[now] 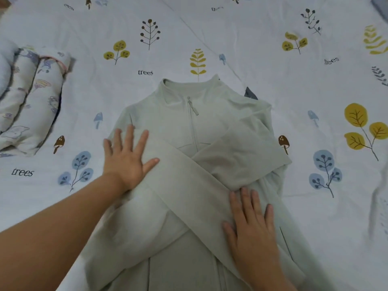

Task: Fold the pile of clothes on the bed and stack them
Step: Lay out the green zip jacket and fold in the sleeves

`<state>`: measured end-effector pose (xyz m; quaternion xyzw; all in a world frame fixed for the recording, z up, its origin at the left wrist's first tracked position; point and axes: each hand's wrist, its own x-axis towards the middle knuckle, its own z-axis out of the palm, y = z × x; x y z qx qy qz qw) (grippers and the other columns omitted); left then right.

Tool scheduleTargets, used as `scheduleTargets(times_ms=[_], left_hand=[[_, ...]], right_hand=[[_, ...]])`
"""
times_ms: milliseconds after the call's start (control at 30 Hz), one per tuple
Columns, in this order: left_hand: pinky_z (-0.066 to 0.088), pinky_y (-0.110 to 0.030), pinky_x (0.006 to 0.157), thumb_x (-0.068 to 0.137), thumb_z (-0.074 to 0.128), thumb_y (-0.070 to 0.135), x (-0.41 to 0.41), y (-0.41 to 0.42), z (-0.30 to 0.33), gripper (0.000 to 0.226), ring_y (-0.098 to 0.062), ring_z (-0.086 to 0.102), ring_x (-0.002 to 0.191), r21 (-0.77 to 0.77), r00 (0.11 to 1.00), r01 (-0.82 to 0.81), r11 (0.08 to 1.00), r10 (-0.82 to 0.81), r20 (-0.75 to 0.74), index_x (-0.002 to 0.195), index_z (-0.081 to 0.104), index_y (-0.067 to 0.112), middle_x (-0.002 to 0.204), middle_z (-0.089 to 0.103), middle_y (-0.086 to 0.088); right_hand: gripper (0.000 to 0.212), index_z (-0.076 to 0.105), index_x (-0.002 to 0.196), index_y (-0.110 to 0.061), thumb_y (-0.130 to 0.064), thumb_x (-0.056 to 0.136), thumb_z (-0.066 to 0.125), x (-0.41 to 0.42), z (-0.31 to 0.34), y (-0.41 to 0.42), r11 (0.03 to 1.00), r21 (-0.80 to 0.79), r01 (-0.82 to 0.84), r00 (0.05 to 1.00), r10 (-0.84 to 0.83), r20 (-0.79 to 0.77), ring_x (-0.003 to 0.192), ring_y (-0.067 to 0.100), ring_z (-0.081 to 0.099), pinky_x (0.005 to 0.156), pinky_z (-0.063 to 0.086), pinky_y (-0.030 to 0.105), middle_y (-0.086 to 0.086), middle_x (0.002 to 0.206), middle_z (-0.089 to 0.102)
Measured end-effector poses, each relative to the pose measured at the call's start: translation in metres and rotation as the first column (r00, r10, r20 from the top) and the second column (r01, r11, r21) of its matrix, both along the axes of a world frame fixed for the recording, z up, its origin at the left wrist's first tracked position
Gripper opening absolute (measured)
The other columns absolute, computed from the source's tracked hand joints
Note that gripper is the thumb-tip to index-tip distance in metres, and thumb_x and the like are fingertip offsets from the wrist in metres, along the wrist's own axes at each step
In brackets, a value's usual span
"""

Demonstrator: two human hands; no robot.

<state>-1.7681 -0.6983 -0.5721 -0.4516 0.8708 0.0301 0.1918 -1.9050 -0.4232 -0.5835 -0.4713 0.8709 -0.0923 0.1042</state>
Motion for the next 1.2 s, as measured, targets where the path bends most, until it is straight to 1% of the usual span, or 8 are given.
scheduleTargets(times_ms=[233, 400, 567, 733, 867, 933, 1100, 1200], left_hand=[[-0.006, -0.052, 0.115, 0.081, 0.002, 0.072, -0.006, -0.014, -0.001, 0.079, -0.038, -0.015, 0.142, 0.025, 0.989, -0.044, 0.999, 0.04, 0.14, 0.146, -0.018, 0.032, 0.155, -0.021, -0.012], [-0.005, -0.054, 0.112, 0.078, 0.006, 0.069, -0.018, 0.024, 0.009, 0.084, -0.042, -0.004, 0.142, -0.037, 0.958, 0.064, 0.997, -0.072, -0.277, 0.15, 0.006, 0.025, 0.157, -0.002, -0.014], [-0.008, -0.051, 0.113, 0.056, -0.036, 0.077, -0.009, 0.04, -0.017, 0.087, -0.035, -0.015, 0.143, 0.086, 0.976, 0.204, 0.975, -0.195, -0.096, 0.132, -0.031, 0.035, 0.156, -0.018, -0.003], [-0.007, -0.051, 0.114, 0.087, 0.004, 0.064, -0.015, 0.042, -0.004, 0.072, -0.032, -0.014, 0.143, 0.083, 0.983, 0.181, 0.98, -0.179, -0.025, 0.144, -0.02, 0.028, 0.156, -0.019, -0.005], [0.023, -0.057, 0.106, 0.088, 0.028, 0.045, 0.027, 0.073, 0.029, 0.062, -0.032, 0.029, 0.134, 0.01, 0.915, 0.168, 0.986, -0.152, -0.374, 0.139, 0.036, 0.011, 0.146, 0.036, -0.02], [0.032, -0.056, 0.1, 0.09, 0.032, 0.041, 0.065, 0.099, 0.038, 0.05, -0.03, 0.037, 0.124, -0.012, 0.87, 0.203, 0.979, -0.186, -0.456, 0.129, 0.043, 0.013, 0.135, 0.047, -0.019], [0.017, -0.042, 0.11, 0.091, 0.035, 0.039, 0.152, 0.158, 0.044, 0.049, -0.029, 0.037, 0.13, 0.027, 0.823, 0.468, 0.883, -0.425, -0.376, 0.131, 0.047, 0.013, 0.14, 0.046, -0.015], [0.012, -0.041, 0.112, 0.067, 0.055, 0.058, 0.192, 0.182, 0.033, 0.086, -0.033, 0.024, 0.138, 0.156, 0.796, 0.594, 0.789, -0.546, -0.262, 0.138, 0.041, 0.013, 0.149, 0.033, -0.016]], right_hand=[[0.062, 0.031, 0.142, -0.016, -0.052, 0.097, 0.009, -0.007, -0.014, 0.001, 0.998, 0.055, 0.025, 0.999, -0.023, -0.04, 0.135, 0.029, 0.027, 0.112, 0.007, 0.04, 0.013, 0.146, 0.039], [0.054, 0.036, 0.138, -0.013, -0.045, 0.099, 0.015, -0.002, -0.002, 0.007, 0.991, -0.136, 0.009, 0.993, -0.025, -0.114, 0.143, 0.024, 0.018, 0.111, 0.015, 0.046, 0.013, 0.145, 0.038], [0.057, 0.031, 0.142, -0.019, -0.05, 0.098, 0.014, -0.004, -0.014, 0.032, 0.998, 0.058, 0.017, 0.99, -0.008, -0.139, 0.141, 0.026, 0.02, 0.105, 0.023, 0.054, 0.016, 0.144, 0.041], [0.055, 0.034, 0.14, -0.017, -0.048, 0.098, 0.015, -0.016, -0.007, 0.031, 0.997, 0.047, -0.056, 0.992, 0.06, -0.109, 0.134, 0.031, 0.028, 0.105, 0.018, 0.05, 0.016, 0.145, 0.039], [0.047, 0.039, 0.135, -0.014, -0.03, 0.091, 0.032, -0.026, 0.013, 0.056, 0.99, -0.085, -0.114, 0.99, 0.106, -0.09, 0.13, 0.032, 0.035, 0.103, 0.026, 0.046, 0.019, 0.14, 0.045], [0.043, 0.042, 0.131, -0.013, -0.03, 0.095, 0.025, -0.024, 0.022, 0.079, 0.975, -0.145, -0.168, 0.985, 0.159, -0.074, 0.128, 0.032, 0.038, 0.103, 0.03, 0.044, 0.019, 0.138, 0.047], [0.053, 0.032, 0.138, -0.017, -0.027, 0.086, 0.034, -0.025, 0.023, 0.141, 0.92, -0.044, -0.388, 0.92, 0.385, -0.069, 0.135, 0.028, 0.031, 0.108, 0.02, 0.036, 0.01, 0.15, 0.028], [0.091, 0.021, 0.145, -0.02, -0.036, 0.059, 0.048, -0.03, 0.021, 0.163, 0.851, 0.11, -0.514, 0.857, 0.515, 0.022, 0.145, 0.018, 0.009, 0.11, 0.015, 0.036, 0.001, 0.158, 0.008]])
